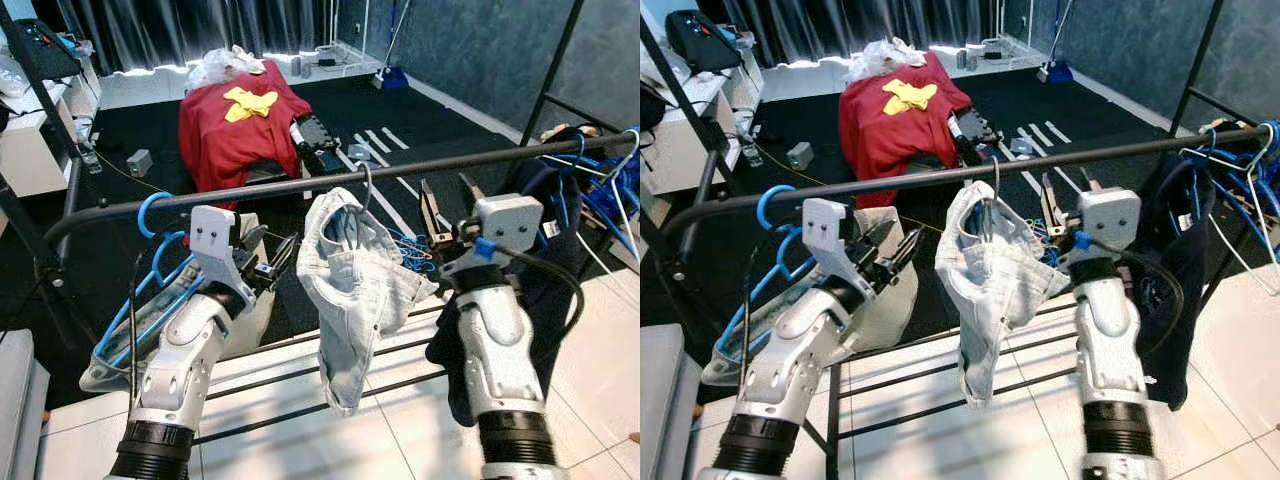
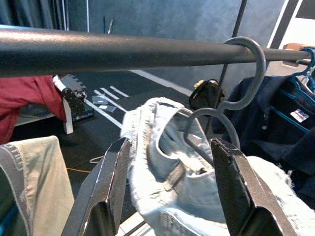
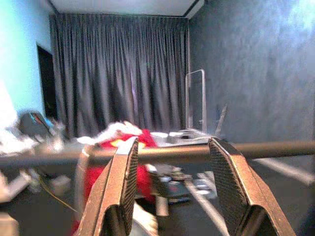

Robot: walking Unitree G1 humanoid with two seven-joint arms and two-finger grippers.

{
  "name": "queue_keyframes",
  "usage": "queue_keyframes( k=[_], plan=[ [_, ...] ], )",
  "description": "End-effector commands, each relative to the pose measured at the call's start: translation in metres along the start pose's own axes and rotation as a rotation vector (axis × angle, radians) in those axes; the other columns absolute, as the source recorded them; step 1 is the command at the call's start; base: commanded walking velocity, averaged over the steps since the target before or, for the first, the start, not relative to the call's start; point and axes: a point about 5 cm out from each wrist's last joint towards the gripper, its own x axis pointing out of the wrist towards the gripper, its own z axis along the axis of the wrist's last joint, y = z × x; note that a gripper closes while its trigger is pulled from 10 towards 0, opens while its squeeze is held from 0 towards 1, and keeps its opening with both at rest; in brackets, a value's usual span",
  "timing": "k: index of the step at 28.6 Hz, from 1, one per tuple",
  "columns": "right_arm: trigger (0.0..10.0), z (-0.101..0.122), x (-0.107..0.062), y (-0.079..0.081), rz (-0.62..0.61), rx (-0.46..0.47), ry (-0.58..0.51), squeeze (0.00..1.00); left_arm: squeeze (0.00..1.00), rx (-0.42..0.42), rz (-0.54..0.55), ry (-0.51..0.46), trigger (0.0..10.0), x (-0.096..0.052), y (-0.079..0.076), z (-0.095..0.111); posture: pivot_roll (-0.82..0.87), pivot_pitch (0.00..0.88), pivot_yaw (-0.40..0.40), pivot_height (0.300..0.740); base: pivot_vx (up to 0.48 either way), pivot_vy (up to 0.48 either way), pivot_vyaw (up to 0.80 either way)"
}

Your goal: Hang hanger

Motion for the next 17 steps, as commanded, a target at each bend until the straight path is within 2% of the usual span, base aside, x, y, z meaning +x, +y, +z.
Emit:
queue_keyframes(
  k=[1,3,9,13,17],
  plan=[
    [10.0,0.008,0.007,0.009,-0.007,0.042,-0.033,0.0,0.0,0.018,0.036,-0.024,10.0,-0.001,0.003,0.006,-0.16,0.077,-0.003,0.74,0.0,0.0,0.0],
    [10.0,0.01,0.011,0.021,0.043,0.016,-0.045,0.0,0.0,-0.004,0.099,-0.061,10.0,-0.002,0.008,0.012,-0.17,0.081,-0.01,0.74,0.0,0.0,0.0],
    [10.0,0.009,0.01,0.024,0.075,0.003,-0.032,0.0,0.0,-0.01,0.152,-0.072,10.0,-0.002,0.01,0.014,-0.17,0.082,-0.022,0.74,0.0,0.0,0.0],
    [10.0,0.006,0.007,0.025,0.082,-0.003,0.03,0.0,0.0,0.039,0.211,-0.06,10.0,-0.001,0.01,0.017,-0.16,0.081,-0.024,0.74,0.0,0.0,0.0],
    [10.0,0.006,0.007,0.026,0.084,0.001,0.047,0.0,0.0,0.042,0.216,-0.062,10.0,0.0,0.009,0.019,-0.16,0.081,-0.026,0.74,0.0,0.0,0.0]
  ],
)
